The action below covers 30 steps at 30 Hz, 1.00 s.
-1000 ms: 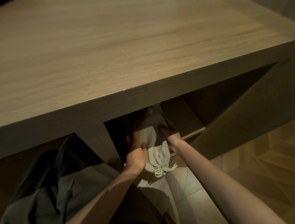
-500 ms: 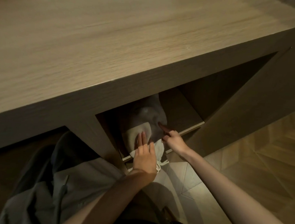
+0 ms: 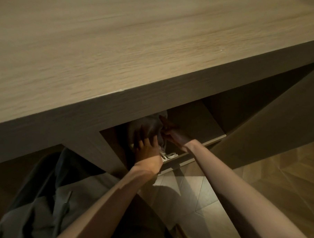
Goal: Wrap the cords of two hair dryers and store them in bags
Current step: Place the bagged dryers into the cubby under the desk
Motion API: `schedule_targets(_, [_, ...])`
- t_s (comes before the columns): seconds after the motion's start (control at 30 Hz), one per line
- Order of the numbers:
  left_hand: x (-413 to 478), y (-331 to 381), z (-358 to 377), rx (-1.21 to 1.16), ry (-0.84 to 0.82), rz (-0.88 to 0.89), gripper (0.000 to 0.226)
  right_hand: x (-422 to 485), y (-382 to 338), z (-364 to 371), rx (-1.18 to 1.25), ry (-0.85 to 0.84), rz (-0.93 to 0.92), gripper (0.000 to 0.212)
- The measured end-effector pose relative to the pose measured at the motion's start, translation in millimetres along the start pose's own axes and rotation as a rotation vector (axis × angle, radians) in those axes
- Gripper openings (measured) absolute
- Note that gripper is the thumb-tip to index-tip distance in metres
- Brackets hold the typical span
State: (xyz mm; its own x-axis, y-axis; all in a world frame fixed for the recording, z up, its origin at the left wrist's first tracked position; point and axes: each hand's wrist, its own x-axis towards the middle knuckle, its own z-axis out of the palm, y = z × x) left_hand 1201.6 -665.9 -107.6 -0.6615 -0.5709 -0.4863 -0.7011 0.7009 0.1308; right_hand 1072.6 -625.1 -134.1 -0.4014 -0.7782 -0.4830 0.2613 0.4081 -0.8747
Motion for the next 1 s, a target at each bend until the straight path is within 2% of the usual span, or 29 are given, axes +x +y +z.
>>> schedule_targets(0.1, [5, -3, -3, -0.057, -0.035, -0.001, 0.075, 2, -5, 1, 0.016, 0.031, 0.044, 0.042])
schedule_targets(0.27, [4, -7, -4, -0.081, -0.031, -0.012, 0.08, 2, -4, -1, -0.009, 0.06, 0.086, 0.037])
schedule_targets(0.4, [-5, -8, -10, -0.189, 0.032, 0.042, 0.067, -13, -10, 0, 0.04, 0.145, -0.036, 0.039])
schedule_targets(0.47, [-12, -9, -12, -0.209, 0.081, 0.095, 0.06, -23, -14, -3, -0.002, 0.221, -0.097, 0.037])
schedule_targets(0.57, [-24, -11, -16, -0.157, 0.179, 0.188, 0.058, -47, -16, -11, -0.235, 0.256, -0.201, 0.041])
schedule_targets(0.73, [-57, -8, -27, -0.208, 0.341, 0.308, 0.047, -97, -14, -16, -0.41, 0.378, -0.238, 0.038])
schedule_targets(0.87, [-92, -10, -40, -0.184, 0.544, 0.436, 0.048, -152, -24, -7, -0.555, 0.39, -0.421, 0.034])
schedule_targets(1.0, [-126, -15, -60, -0.192, 0.664, 0.53, 0.047, -200, -38, 4, -0.613, 0.423, -0.564, 0.031])
